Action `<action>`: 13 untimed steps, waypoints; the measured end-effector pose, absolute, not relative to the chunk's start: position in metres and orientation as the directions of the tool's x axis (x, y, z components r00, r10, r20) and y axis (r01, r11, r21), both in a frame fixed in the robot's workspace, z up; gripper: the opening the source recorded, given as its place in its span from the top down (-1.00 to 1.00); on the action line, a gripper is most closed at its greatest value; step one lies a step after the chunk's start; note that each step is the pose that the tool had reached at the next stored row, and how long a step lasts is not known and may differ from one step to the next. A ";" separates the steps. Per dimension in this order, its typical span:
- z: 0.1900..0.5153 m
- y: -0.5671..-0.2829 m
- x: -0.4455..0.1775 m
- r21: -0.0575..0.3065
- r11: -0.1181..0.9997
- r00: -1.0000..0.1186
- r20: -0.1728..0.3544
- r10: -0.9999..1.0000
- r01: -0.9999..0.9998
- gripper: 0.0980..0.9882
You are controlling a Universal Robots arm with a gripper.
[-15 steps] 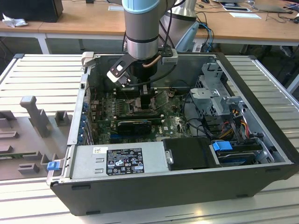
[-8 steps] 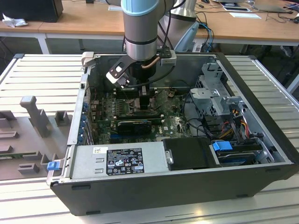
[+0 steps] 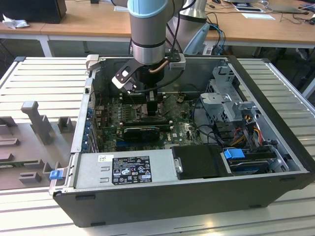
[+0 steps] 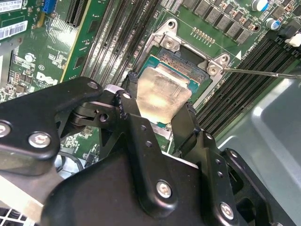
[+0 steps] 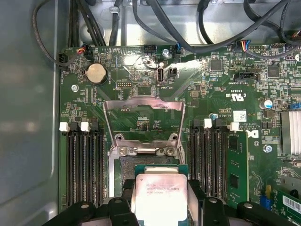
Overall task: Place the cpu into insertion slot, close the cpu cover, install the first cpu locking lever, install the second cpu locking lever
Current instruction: 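Place the cpu into insertion slot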
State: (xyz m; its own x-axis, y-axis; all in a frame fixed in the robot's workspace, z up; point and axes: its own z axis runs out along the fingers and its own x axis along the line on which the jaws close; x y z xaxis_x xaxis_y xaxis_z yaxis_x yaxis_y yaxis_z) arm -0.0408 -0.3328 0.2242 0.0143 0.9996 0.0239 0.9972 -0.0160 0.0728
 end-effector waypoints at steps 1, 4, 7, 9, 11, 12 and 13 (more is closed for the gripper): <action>0.224 -0.333 -0.041 0.073 -0.016 0.014 0.024 1.000 0.997 0.03; 0.224 -0.333 -0.041 0.073 -0.016 0.014 0.024 1.000 0.997 0.03; 0.223 -0.333 -0.041 0.073 -0.016 0.014 0.024 1.000 0.997 0.03; 0.222 -0.332 -0.041 0.073 -0.016 0.014 0.024 1.000 0.997 0.03; 0.221 -0.331 -0.041 0.073 -0.016 0.014 0.024 1.000 0.997 0.03; 0.221 -0.330 -0.041 0.073 -0.016 0.014 0.024 1.000 0.997 0.03; 0.220 -0.329 -0.041 0.073 -0.016 0.014 0.024 1.000 0.997 0.03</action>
State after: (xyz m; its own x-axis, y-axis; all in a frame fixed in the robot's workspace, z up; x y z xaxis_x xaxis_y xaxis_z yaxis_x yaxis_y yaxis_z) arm -0.0413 -0.3292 0.2198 0.0141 0.9996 0.0241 0.9972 -0.0158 0.0728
